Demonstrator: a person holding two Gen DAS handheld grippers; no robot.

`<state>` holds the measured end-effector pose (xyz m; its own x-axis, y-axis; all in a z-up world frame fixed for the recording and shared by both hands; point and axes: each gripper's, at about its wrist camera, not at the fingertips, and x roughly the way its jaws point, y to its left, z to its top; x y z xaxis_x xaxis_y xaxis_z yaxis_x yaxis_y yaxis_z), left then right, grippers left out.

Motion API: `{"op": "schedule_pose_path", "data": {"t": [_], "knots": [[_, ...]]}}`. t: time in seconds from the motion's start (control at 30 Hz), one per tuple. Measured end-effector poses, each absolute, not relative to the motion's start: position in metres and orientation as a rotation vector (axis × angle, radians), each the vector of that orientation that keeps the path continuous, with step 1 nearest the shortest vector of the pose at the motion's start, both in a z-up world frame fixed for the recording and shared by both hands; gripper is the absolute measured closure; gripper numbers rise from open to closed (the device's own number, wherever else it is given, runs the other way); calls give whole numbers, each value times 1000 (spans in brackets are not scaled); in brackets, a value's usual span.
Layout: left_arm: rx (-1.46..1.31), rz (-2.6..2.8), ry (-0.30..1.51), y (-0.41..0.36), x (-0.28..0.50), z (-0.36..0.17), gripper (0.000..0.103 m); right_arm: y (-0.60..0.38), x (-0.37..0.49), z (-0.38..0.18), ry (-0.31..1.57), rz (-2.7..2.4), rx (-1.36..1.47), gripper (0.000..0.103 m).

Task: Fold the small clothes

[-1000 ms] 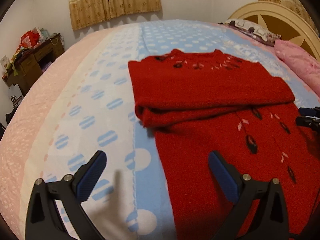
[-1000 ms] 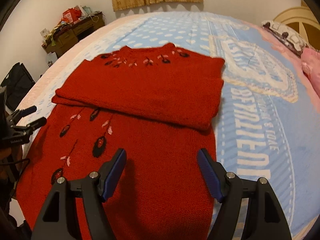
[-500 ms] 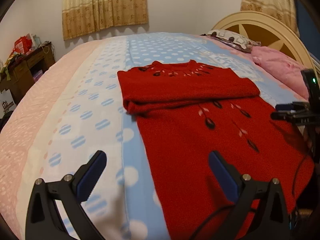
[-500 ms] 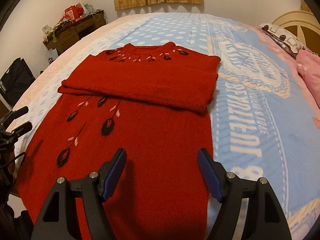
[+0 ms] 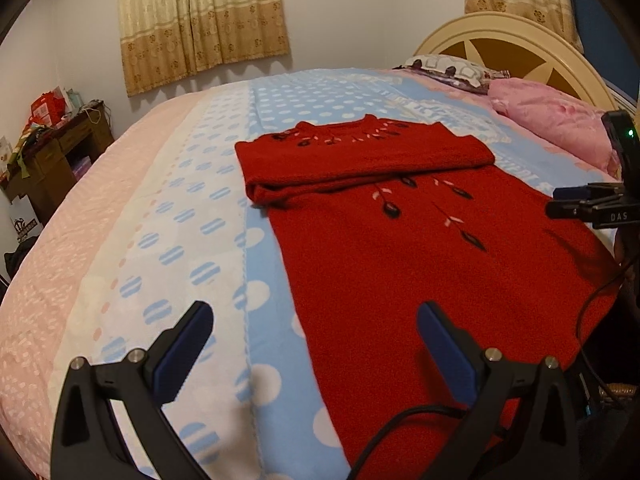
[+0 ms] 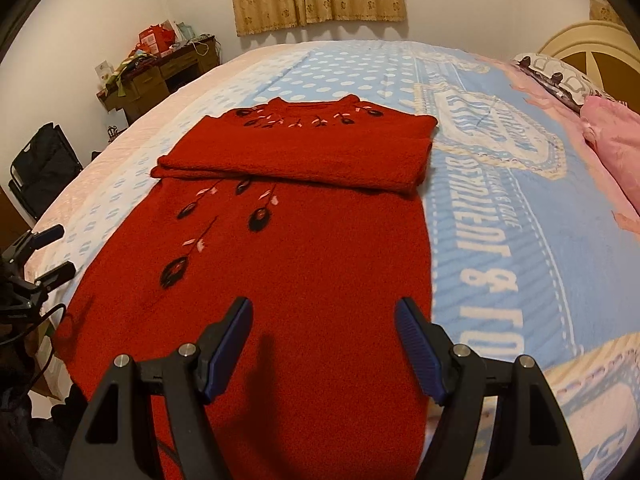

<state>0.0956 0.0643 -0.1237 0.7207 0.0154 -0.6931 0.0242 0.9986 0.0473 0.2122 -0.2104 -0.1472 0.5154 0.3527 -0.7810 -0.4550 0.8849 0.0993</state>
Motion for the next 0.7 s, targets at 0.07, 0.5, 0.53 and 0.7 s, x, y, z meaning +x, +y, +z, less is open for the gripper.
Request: {"op": "schedule_pose_path", "data": {"t": [0.07,0.5,0.53,0.7], "knots": [[47,-11,769,63,92,-125,0,-210,206,-146,904,489,-123,29],[11,-34,778,54,64,-127,0,-213,166,-143,898,493,-153,29],[9,-38,783,53,62,-129,0,-213,162,-144,899,493,-155,29],[10,-50,808,49,53,-134,0,-220,144,-146,906,489,-167,29]]}}
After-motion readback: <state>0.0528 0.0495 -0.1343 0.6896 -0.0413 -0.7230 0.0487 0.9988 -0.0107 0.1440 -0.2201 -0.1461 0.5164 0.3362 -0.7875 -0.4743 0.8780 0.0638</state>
